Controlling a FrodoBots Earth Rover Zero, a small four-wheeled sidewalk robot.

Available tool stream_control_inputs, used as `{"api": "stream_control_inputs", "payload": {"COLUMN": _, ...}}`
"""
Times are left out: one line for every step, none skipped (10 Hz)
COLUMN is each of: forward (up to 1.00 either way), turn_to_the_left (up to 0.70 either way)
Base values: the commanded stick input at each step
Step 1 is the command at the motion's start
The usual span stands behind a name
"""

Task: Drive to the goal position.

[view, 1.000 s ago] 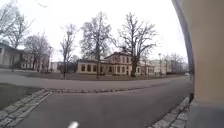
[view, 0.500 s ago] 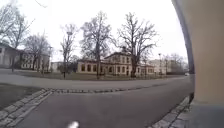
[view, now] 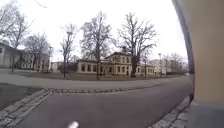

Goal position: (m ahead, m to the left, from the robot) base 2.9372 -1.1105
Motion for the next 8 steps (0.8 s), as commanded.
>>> {"api": "stream_control_inputs", "payload": {"forward": 0.00, "turn_to_the_left": 0.00}}
{"api": "stream_control_inputs", "payload": {"forward": 0.00, "turn_to_the_left": 0.00}}
{"api": "stream_control_inputs", "payload": {"forward": -0.25, "turn_to_the_left": 0.00}}
{"api": "stream_control_inputs", "payload": {"forward": -0.70, "turn_to_the_left": 0.00}}
{"api": "stream_control_inputs", "payload": {"forward": -0.70, "turn_to_the_left": 0.00}}
{"api": "stream_control_inputs", "payload": {"forward": -0.70, "turn_to_the_left": 0.00}}
{"api": "stream_control_inputs", "payload": {"forward": -0.70, "turn_to_the_left": 0.00}}
{"api": "stream_control_inputs", "payload": {"forward": -0.70, "turn_to_the_left": 0.00}}
